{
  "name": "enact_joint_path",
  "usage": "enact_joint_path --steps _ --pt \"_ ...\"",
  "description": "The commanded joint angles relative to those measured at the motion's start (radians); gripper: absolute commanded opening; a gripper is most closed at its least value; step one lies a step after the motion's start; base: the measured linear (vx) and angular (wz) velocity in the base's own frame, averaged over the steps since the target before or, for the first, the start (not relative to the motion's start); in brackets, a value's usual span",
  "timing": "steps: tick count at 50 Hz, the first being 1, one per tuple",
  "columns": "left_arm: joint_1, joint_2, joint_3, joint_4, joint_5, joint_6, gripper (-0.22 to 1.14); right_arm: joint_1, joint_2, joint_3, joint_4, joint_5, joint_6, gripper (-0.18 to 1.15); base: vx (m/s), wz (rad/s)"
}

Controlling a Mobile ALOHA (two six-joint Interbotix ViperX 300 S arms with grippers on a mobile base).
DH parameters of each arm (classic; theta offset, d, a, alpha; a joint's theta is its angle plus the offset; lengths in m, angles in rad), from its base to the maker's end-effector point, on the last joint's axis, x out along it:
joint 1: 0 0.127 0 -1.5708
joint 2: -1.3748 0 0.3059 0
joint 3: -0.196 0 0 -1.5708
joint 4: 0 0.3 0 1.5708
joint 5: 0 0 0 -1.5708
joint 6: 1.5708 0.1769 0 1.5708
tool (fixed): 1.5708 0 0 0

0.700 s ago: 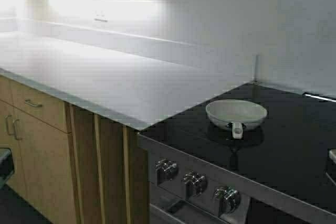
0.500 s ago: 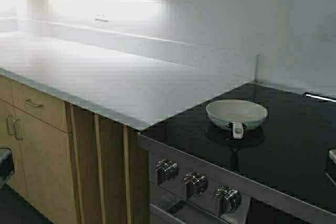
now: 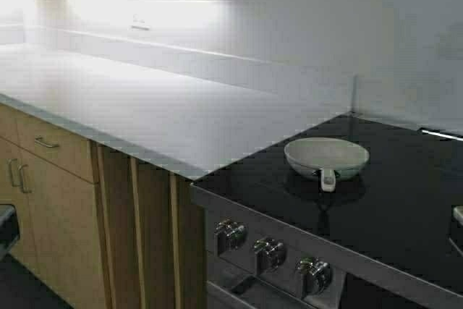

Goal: Wash the pan

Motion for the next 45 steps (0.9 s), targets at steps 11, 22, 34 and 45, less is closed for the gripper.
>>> enact_joint_path --steps 11,22,34,45 --pt "-0.066 0.462 -0.140 0.129 -0.324 -0.250 1.01 0.002 0.006 -0.011 -0.002 0.002 0.002 0.07 0.00 0.00" --pt "-0.098 0.750 -0.281 0.239 -0.499 -0.495 1.01 0.002 0.006 -0.009 -0.003 0.002 -0.002 0.07 0.00 0.00" --pt "-0.152 0.976 -0.433 0.253 -0.558 -0.647 1.01 0.002 0.006 -0.008 -0.003 0.002 0.000 0.07 0.00 0.00" --pt "-0.215 1.134 -0.561 0.250 -0.558 -0.707 1.01 0.002 0.006 -0.008 -0.003 0.002 0.002 0.07 0.00 0.00"
